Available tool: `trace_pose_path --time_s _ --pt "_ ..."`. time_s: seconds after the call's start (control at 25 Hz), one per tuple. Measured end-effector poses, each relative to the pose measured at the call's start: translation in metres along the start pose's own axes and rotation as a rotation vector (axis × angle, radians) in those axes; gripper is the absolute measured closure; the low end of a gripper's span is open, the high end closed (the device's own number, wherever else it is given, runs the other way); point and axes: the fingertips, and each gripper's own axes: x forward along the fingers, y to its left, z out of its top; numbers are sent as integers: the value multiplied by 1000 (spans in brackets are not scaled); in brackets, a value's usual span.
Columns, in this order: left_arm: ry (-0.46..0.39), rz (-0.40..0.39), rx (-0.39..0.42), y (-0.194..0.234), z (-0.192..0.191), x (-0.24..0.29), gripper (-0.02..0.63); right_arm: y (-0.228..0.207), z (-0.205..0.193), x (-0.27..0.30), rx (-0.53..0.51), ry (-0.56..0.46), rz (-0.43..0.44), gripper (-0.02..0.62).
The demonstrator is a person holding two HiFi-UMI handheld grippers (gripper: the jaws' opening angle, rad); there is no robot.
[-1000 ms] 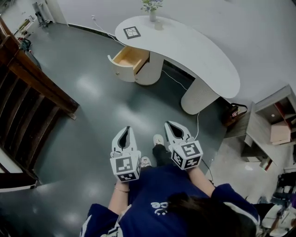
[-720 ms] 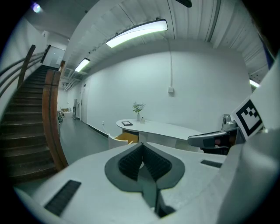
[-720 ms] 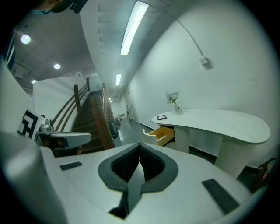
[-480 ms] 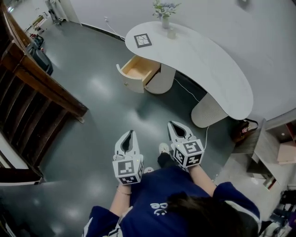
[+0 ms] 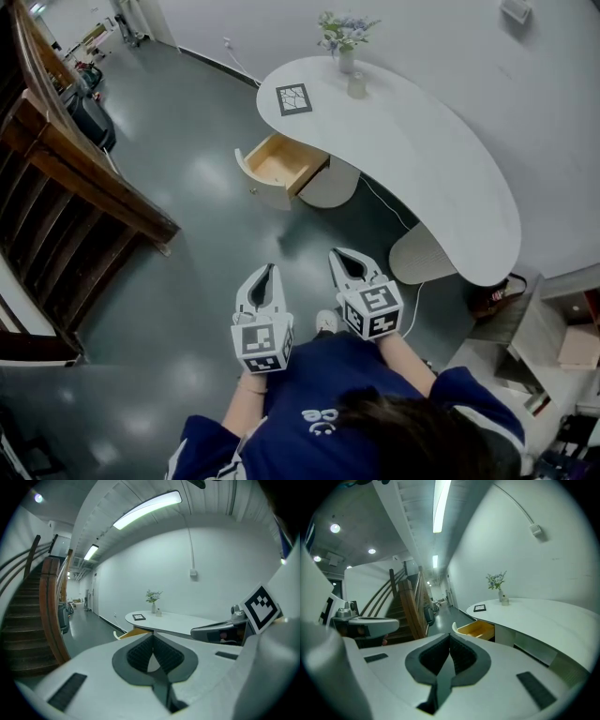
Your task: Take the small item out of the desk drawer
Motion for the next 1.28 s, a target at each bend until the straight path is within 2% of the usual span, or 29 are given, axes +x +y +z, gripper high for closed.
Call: trace_pose_path --time_s 0.2,0.6,0.88,1.28 --pt "11 -4 -26 -11 1 32 603 -25 2 14 -1 28 23 588" --pt "39 -5 -44 -18 0 68 603 -59 6 28 20 57 15 588" --pt "50 3 -73 3 -1 95 603 -57 9 57 7 85 31 588" --pt "83 -70 -64 55 8 154 603 -61 29 121 35 128 -12 588"
